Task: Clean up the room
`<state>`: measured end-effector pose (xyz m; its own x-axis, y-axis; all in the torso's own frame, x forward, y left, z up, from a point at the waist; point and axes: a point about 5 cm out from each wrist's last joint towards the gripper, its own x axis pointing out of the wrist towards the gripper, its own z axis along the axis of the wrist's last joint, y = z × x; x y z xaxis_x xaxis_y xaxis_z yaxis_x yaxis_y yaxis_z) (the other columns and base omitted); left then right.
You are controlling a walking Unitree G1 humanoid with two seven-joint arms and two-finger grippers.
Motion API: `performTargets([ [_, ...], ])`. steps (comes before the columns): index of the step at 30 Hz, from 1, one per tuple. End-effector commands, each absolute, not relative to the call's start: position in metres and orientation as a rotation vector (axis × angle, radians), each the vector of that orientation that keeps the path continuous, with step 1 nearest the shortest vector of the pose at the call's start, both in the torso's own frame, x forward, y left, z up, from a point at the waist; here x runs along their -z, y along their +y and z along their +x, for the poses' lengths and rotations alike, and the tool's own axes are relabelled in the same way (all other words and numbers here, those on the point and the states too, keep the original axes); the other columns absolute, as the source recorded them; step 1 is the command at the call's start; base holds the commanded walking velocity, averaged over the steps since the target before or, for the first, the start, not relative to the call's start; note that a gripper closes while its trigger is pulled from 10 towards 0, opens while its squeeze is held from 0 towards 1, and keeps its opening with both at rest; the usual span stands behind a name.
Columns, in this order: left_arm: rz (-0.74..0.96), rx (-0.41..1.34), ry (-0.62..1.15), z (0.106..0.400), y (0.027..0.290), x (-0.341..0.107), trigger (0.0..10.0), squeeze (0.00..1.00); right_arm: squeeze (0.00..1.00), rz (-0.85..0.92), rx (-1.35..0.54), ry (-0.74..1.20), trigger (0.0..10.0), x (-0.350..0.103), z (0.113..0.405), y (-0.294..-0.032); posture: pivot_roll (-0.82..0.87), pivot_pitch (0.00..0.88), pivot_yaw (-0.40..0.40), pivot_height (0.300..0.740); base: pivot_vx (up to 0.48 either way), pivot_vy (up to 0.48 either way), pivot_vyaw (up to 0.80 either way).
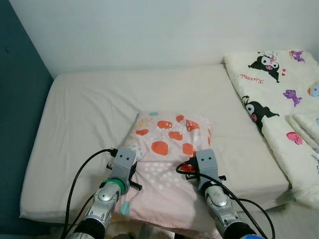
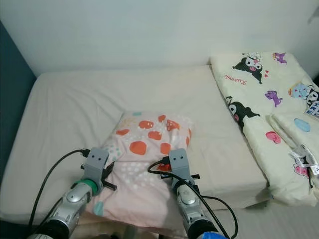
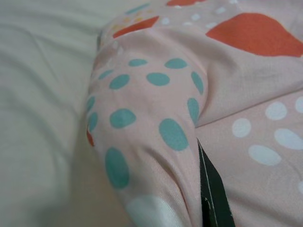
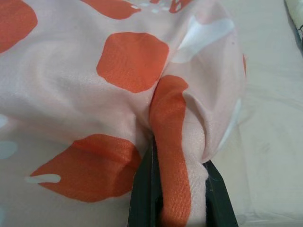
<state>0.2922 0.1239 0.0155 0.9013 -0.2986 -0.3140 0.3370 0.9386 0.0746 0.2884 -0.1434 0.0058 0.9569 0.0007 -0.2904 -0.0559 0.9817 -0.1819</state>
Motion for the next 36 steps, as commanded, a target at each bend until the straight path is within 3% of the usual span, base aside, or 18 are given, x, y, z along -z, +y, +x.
performTargets([
  [1, 0.126, 0.269, 0.297, 0.2915, 0.1363, -0.0157, 10.0, 0.00, 0.00, -0.188, 0.007, 0.293, 10.0, -0.0039, 0.2853, -0.1494, 0.02, 0.080, 0.017, 0.740, 0.000, 0.472, 0.00],
  [23, 0.119, 0.249, 0.292, 0.2904, 0.1414, -0.0166, 10.0, 0.00, 0.00, -0.178, 0.004, 0.271, 10.0, -0.0081, 0.2887, -0.1456, 0.03, 0.086, 0.014, 0.740, 0.000, 0.480, 0.00],
  [36, 0.119, 0.255, 0.260, 0.2898, 0.1369, -0.0200, 10.0, 0.00, 0.00, -0.175, 0.005, 0.269, 10.0, -0.0079, 0.2882, -0.1451, 0.03, 0.086, 0.016, 0.740, 0.000, -0.432, 0.00],
])
